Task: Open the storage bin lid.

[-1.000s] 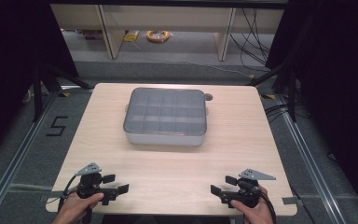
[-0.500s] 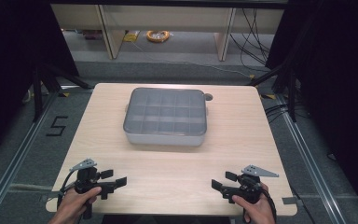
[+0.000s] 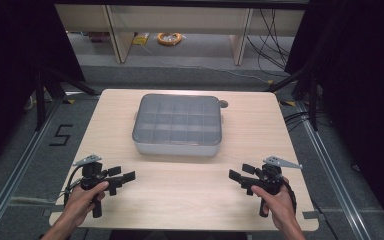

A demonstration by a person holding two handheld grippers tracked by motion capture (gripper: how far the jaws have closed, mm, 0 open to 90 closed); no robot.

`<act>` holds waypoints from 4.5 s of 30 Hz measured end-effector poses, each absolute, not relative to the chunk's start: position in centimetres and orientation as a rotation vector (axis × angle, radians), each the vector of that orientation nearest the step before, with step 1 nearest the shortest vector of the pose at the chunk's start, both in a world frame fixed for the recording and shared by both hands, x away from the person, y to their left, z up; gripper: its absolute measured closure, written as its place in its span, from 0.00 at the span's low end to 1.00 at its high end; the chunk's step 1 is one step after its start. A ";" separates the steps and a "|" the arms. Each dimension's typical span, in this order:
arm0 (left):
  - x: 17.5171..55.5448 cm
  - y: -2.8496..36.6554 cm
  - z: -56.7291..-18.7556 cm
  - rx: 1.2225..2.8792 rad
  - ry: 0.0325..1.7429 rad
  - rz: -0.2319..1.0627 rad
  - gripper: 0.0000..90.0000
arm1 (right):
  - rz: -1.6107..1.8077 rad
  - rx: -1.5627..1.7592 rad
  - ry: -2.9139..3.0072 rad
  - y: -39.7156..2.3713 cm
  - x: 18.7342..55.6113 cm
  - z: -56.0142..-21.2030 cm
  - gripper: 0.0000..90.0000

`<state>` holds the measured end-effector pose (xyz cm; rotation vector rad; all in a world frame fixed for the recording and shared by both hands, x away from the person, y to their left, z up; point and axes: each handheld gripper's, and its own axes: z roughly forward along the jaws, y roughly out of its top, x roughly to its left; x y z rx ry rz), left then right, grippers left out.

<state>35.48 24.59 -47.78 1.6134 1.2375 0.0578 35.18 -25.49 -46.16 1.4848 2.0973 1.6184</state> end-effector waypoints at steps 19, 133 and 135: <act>45.5 25.5 -44.2 1.519 1.322 0.096 0.18 | 1.688 1.506 2.036 -24.4 44.8 -43.6 0.30; 49.0 22.7 -39.0 1.460 1.381 0.245 0.61 | 1.756 1.532 1.972 -22.2 48.3 -39.5 0.77; 48.0 22.8 -38.9 1.467 1.366 0.256 0.61 | 1.764 1.515 1.973 -22.2 47.4 -39.7 0.77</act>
